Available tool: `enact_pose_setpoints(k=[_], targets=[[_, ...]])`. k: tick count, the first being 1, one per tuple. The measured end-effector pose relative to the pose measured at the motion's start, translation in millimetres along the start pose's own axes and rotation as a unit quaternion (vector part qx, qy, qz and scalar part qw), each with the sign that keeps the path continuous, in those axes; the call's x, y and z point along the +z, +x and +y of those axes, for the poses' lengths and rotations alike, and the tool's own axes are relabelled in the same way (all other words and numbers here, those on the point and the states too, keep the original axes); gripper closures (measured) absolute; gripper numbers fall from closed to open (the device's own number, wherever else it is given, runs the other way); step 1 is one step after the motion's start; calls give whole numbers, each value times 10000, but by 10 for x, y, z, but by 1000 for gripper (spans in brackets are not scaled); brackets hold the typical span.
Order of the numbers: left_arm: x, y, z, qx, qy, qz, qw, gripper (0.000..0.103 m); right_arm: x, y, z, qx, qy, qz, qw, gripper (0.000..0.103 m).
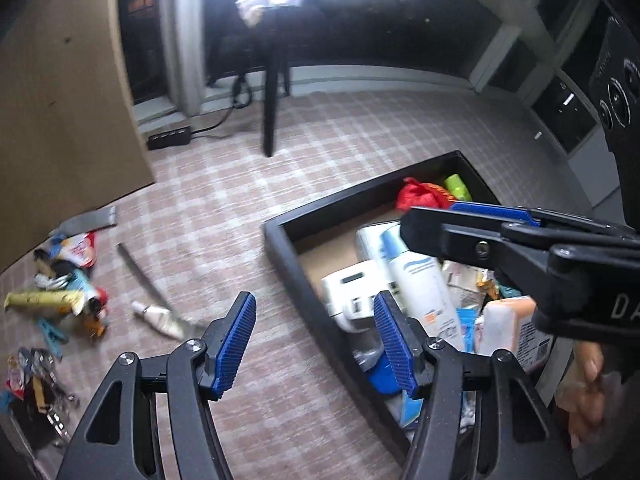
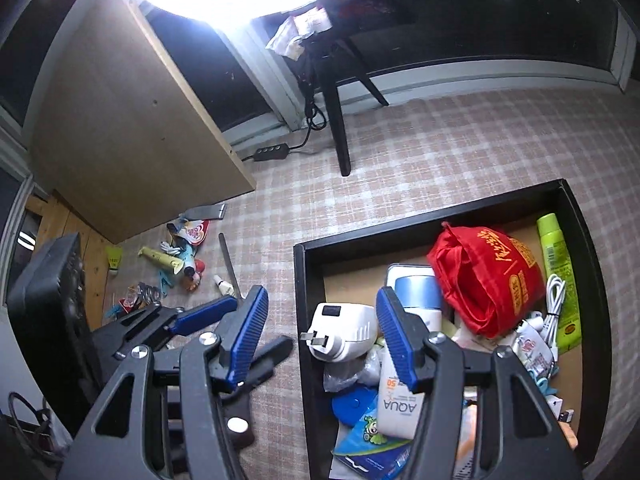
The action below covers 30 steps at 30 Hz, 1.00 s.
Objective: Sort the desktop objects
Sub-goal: 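Carry the plug adapter with the right tool into the black tray and release, then return the right tool to the pile and pinch the white cable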
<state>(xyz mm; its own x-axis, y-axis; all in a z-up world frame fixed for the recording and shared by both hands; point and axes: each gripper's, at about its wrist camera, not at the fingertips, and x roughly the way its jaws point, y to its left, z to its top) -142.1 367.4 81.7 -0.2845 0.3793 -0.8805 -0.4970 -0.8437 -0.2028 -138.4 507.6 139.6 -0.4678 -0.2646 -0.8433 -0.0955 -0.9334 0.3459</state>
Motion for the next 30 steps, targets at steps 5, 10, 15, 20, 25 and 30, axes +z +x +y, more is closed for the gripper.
enact_pose_setpoints(k=[5, 10, 15, 20, 25, 30], targets=[[-160, -158, 350, 244, -241, -80, 9994, 45, -44, 126, 231, -22, -403, 40, 9992, 47], [-340, -332, 815, 522, -565, -115, 9970, 44, -83, 320, 514, 18, -876, 199, 9960, 47], [-574, -557, 1366, 780, -946, -183, 9923, 43, -111, 525, 770, 126, -1163, 368, 9924, 47], [-899, -816, 1974, 1047, -1315, -235, 9855, 43, -151, 664, 1025, 245, -1413, 507, 9884, 47], [-1277, -1055, 2549, 1485, -1592, -150, 9759, 43, -239, 714, 1283, 368, -1657, 571, 9838, 47], [-1643, -1226, 2974, 1671, -1936, -88, 9667, 43, -337, 797, 1485, 518, -1827, 716, 9792, 47]])
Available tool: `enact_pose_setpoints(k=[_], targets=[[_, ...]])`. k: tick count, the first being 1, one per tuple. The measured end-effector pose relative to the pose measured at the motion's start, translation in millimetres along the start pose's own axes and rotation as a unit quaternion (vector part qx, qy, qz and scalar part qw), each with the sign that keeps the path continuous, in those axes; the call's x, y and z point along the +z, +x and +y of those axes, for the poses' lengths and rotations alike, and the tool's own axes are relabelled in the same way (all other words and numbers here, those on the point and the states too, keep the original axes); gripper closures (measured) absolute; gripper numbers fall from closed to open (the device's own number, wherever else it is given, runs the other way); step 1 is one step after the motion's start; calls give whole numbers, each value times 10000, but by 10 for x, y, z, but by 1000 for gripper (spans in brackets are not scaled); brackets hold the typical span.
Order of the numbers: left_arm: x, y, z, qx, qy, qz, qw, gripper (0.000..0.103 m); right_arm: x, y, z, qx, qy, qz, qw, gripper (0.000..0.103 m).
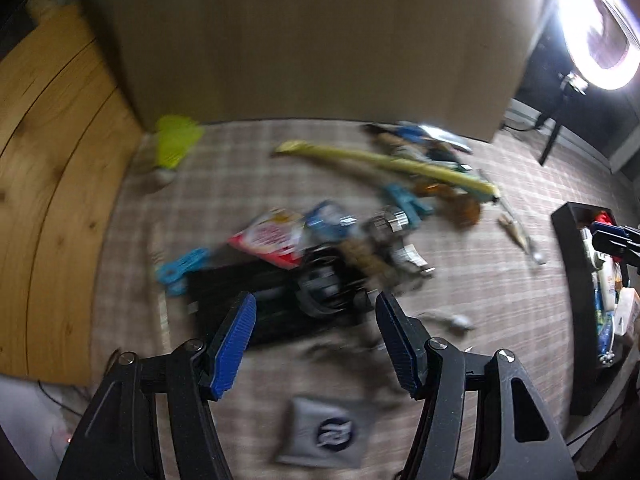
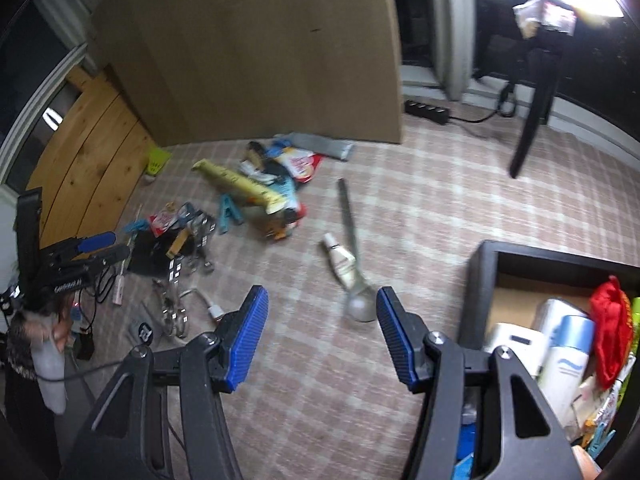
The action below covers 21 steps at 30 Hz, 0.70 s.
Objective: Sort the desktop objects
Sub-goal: 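Return the right tool to the pile and pinch the white cable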
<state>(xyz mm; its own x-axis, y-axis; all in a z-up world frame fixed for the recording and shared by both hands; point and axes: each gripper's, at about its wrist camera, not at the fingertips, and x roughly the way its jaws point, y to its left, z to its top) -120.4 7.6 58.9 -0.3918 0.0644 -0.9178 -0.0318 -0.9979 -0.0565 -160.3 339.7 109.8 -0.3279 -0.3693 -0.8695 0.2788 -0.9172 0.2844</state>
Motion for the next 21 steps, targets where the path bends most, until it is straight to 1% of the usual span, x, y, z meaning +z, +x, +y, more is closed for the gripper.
enact_pose_setpoints(k=[2, 5, 8, 11, 12, 13, 16, 18, 21], targets=[[-109, -21, 175, 5, -180, 11, 9998, 43, -5, 51, 59, 18, -75, 51, 10000, 47], [-280, -13, 326, -11, -383, 81, 9992, 43, -37, 134, 153, 20, -203, 132, 9997, 47], [-447, 23, 324, -41, -398, 214, 9990, 43, -78, 210, 215, -64, -357, 204, 9991, 47], [-588, 73, 251, -129, -425, 337, 9984, 43, -105, 298, 238, -70, -444, 321, 9985, 49], [-616, 96, 211, -201, -487, 364, 9979, 43, -115, 334, 248, -40, -464, 384, 9982, 51], [-637, 123, 152, -321, -552, 407, 9971, 43, -124, 370, 266, -14, -491, 447, 9978, 54], [-619, 229, -47, -461, -604, 491, 9959, 45, -147, 479, 363, 60, -630, 620, 9961, 63], [-583, 298, -187, -528, -588, 533, 9954, 45, -151, 553, 465, 126, -773, 704, 9944, 66], [-540, 409, -399, -519, -521, 604, 9955, 45, -157, 662, 641, 240, -978, 820, 9915, 68]])
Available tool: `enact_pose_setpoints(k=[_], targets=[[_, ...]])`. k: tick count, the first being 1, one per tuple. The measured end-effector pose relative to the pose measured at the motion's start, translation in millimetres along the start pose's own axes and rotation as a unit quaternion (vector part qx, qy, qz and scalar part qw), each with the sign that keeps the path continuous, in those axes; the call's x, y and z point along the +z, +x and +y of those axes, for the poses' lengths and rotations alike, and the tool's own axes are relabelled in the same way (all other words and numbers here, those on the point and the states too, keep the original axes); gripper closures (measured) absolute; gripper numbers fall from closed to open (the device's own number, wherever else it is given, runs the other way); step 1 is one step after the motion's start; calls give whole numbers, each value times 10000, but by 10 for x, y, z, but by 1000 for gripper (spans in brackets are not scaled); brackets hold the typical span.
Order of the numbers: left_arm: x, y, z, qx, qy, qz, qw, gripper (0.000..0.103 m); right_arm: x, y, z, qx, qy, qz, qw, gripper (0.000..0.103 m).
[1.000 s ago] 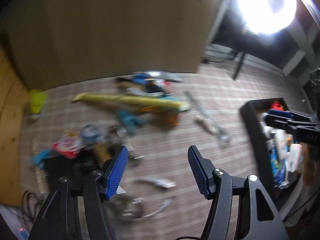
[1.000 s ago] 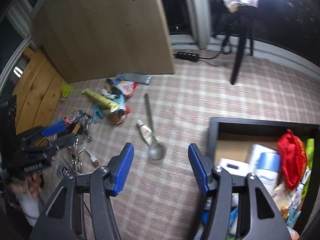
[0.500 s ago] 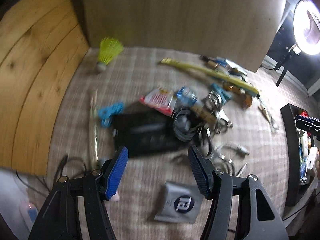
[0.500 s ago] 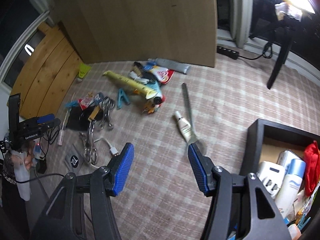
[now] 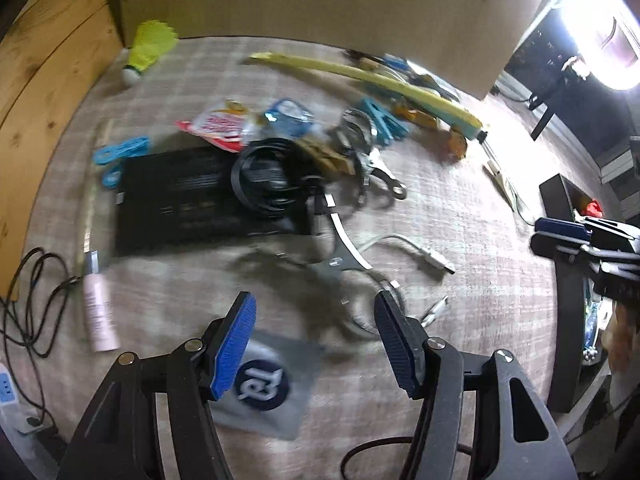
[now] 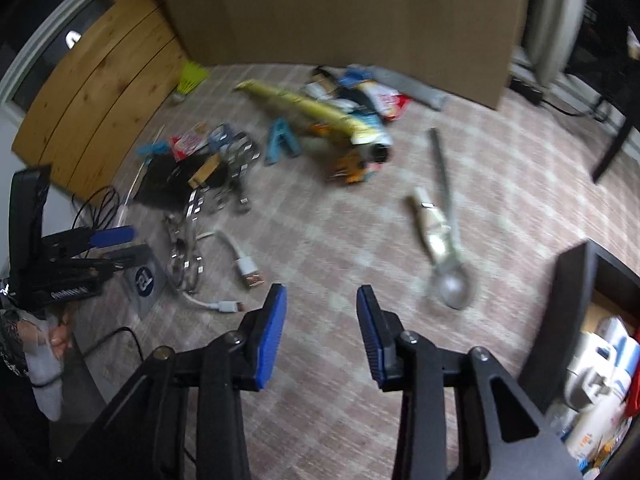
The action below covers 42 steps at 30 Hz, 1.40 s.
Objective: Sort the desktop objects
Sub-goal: 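Return the right tool to the pile and pinch the white cable, then carry the white cable with the right tool into the black tray and release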
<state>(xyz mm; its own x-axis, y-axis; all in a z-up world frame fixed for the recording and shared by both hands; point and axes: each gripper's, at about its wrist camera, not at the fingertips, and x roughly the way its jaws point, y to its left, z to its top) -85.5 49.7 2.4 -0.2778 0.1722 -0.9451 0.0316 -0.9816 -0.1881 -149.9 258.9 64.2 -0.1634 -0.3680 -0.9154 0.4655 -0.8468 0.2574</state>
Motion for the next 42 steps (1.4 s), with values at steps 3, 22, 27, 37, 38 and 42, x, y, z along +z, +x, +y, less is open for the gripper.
enact_pose_setpoints(k=[3, 22, 27, 37, 38, 42], targets=[[36, 93, -67, -16, -48, 72, 10000, 45, 64, 138, 195, 58, -252, 100, 9996, 72], [135, 299, -29, 92, -191, 144, 9997, 84, 378, 884, 763, -128, -1136, 703, 9909, 84], [177, 247, 50, -152, -412, 35, 9990, 87, 367, 871, 693, -201, -1091, 607, 9920, 98], [165, 95, 249, -163, -470, -65, 9987, 93, 231, 709, 444, -429, -751, 504, 9950, 99], [170, 104, 252, -135, -479, -42, 9988, 93, 226, 689, 385, -416, -661, 493, 9957, 99], [68, 118, 251, -114, -510, -3, 9986, 95, 198, 563, 232, -358, -384, 299, 9982, 99]])
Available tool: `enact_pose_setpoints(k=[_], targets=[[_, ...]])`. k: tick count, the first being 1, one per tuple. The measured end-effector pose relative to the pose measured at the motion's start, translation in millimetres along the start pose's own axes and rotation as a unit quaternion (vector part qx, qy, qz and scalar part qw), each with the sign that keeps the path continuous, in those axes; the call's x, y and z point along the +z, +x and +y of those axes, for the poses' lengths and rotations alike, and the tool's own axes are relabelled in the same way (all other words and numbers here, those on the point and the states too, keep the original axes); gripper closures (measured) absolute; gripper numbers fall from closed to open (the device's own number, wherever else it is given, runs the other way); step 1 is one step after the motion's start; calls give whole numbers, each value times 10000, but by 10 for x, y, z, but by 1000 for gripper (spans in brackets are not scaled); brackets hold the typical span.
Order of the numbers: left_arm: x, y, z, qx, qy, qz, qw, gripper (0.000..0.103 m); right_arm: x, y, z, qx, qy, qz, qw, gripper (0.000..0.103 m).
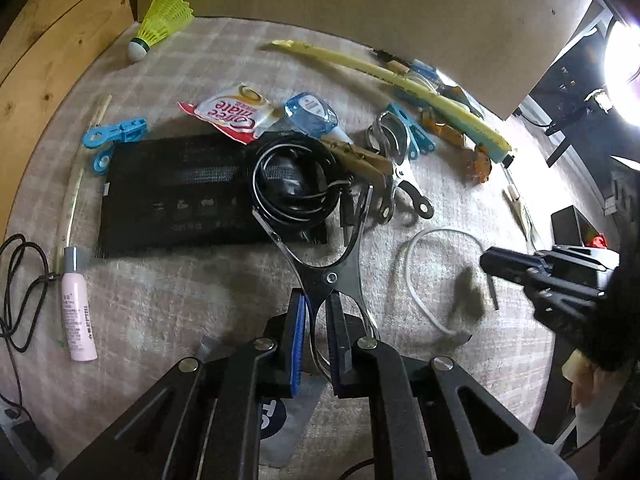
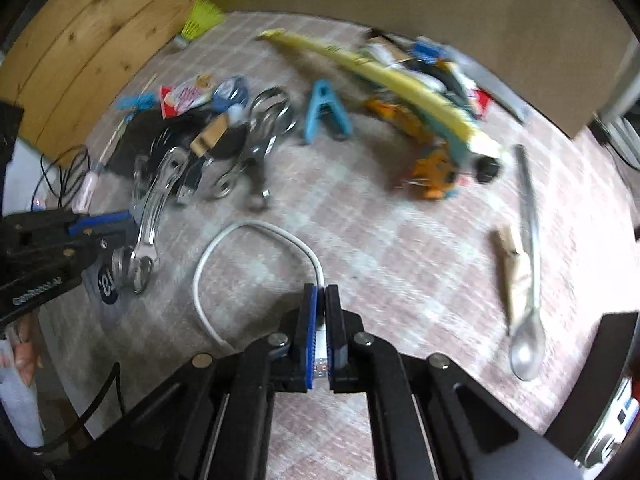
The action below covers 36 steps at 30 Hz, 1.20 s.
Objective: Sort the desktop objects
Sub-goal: 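Carry the white cable with the right tool into the black tray and release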
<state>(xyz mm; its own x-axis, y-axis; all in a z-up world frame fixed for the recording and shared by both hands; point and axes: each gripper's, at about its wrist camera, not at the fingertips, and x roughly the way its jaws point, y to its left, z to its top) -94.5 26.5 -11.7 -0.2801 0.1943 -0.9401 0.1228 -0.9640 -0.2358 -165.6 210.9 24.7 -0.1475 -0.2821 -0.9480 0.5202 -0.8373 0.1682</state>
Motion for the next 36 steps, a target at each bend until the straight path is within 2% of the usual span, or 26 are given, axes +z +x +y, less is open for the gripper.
enact_pose_setpoints(k=[7, 12, 24, 29, 36], targets=[[-17, 26, -274, -122, 197, -27, 9997, 96, -136, -264, -188, 97, 390, -355, 9986, 99], [-36, -46, -577, -235, 510, -80, 9984, 98, -239, -492, -221, -70, 435, -588, 9973, 99], [9, -239, -1511, -659, 1349, -245, 9884, 99, -706, -1397, -626, -335, 986, -1354, 9853, 99], [-2, -347, -2128, -924, 1917, -344, 9765, 99, -1065, -1854, -966, -607, 1358, -1581, 9762, 99], [-246, -330, -3183, -1353, 2810, -236, 9498, 99, -1811, -2321, -1754, -1072, 2324, -1693, 9517, 99]])
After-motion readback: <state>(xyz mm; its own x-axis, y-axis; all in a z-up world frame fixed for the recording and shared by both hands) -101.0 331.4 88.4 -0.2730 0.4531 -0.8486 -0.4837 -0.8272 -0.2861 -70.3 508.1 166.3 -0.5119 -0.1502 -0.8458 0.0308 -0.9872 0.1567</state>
